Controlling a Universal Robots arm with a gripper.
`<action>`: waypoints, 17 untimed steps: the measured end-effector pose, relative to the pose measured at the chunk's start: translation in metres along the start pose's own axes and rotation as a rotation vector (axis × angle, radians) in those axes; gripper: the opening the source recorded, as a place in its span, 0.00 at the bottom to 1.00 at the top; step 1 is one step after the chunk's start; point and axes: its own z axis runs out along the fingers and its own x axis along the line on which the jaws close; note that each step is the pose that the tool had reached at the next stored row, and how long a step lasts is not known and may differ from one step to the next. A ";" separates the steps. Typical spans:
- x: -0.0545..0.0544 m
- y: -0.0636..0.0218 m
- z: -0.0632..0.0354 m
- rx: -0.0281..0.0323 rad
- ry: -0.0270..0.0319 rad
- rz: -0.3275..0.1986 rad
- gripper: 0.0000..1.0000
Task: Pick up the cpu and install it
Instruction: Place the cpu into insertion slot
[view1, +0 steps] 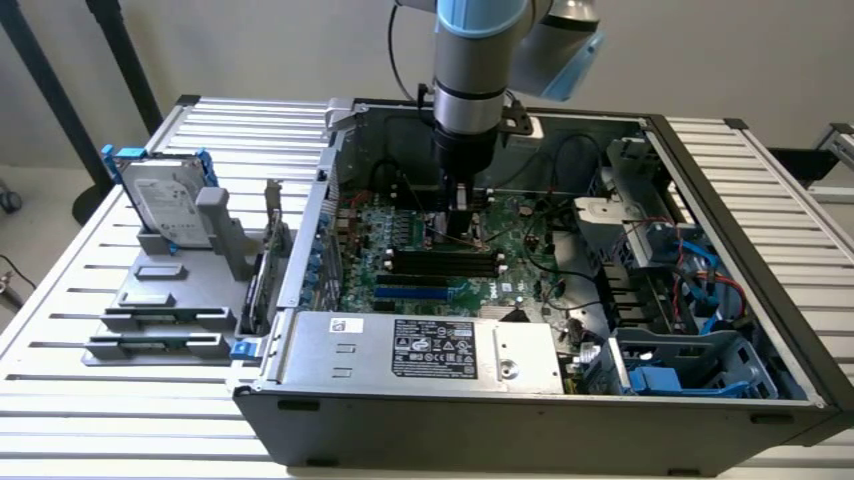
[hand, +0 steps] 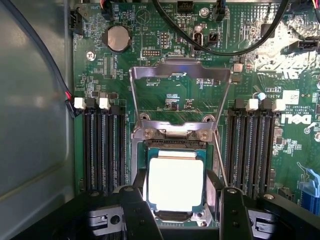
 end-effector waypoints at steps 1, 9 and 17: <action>0.001 0.0000 0.0006 0.0000 -0.0014 0.000 0.55; 0.002 -0.0001 0.0041 -0.0004 -0.0099 0.008 0.55; 0.004 -0.0001 0.0067 -0.0008 -0.0144 0.017 0.55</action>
